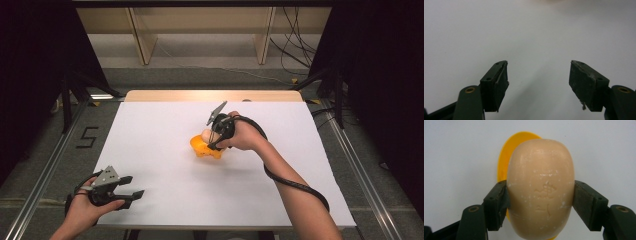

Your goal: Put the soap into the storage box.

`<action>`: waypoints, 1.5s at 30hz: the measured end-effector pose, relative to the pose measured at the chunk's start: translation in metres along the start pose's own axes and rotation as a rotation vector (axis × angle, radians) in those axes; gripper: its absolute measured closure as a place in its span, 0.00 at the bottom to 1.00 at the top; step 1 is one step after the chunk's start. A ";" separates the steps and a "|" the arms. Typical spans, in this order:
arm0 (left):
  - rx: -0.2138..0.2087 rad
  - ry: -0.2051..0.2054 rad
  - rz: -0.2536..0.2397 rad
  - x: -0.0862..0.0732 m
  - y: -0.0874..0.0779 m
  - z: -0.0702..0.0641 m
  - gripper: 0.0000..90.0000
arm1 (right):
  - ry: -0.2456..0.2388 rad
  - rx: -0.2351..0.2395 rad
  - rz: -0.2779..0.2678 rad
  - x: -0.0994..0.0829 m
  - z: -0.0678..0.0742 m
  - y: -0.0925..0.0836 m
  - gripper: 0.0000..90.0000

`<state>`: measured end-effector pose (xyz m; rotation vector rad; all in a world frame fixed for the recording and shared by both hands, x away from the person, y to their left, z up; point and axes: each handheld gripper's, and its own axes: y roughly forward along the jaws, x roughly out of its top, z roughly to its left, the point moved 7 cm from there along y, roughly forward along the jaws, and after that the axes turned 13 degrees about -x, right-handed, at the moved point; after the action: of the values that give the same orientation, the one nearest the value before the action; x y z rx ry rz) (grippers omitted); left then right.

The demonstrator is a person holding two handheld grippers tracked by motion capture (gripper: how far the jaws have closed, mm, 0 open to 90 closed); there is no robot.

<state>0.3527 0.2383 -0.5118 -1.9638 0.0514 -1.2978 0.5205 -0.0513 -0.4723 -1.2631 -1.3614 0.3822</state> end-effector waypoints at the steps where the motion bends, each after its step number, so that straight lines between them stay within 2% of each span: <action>1: 0.000 0.000 0.000 0.000 0.000 0.000 0.35 | 0.000 0.000 0.000 0.000 0.000 0.000 0.38; 17: -0.001 0.001 0.000 0.000 0.000 0.000 0.35 | -0.020 0.001 0.016 0.001 0.002 0.005 0.38; 22: -0.002 0.001 0.002 0.000 0.000 0.000 0.35 | -0.014 -0.002 0.026 0.000 0.001 0.006 0.37; 25: -0.003 0.001 0.003 0.000 0.000 0.000 0.35 | 0.003 0.008 0.009 0.002 0.002 0.005 0.37; 26: -0.004 -0.018 -0.002 -0.001 0.001 -0.001 0.35 | 0.015 0.016 -0.008 0.004 0.002 0.004 0.37; 27: -0.003 -0.001 0.003 0.000 0.000 0.000 0.35 | 0.018 0.012 -0.004 0.006 0.001 0.001 0.36; 28: -0.005 -0.013 -0.018 0.001 0.002 -0.001 0.35 | 0.018 0.012 -0.004 0.006 0.001 0.001 0.36; 32: -0.004 -0.013 -0.017 0.001 0.002 -0.001 0.35 | 0.021 0.018 -0.012 0.006 0.002 -0.001 0.36; 37: 0.000 -0.008 -0.007 0.000 0.001 0.000 0.35 | 0.051 0.014 -0.031 0.004 0.004 -0.007 0.40; 41: 0.001 -0.009 -0.007 0.000 0.001 0.000 0.35 | 0.052 -0.012 -0.063 0.003 0.003 -0.012 0.47; 44: -0.004 -0.009 -0.005 0.000 0.002 -0.001 0.35 | 0.099 -0.050 -0.084 -0.002 0.002 -0.023 0.57; 45: -0.004 -0.009 -0.005 0.000 0.002 -0.001 0.35 | 0.099 -0.050 -0.084 -0.002 0.002 -0.023 0.57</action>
<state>0.3525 0.2366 -0.5127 -1.9747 0.0444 -1.2928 0.5076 -0.0605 -0.4548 -1.2446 -1.3417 0.2256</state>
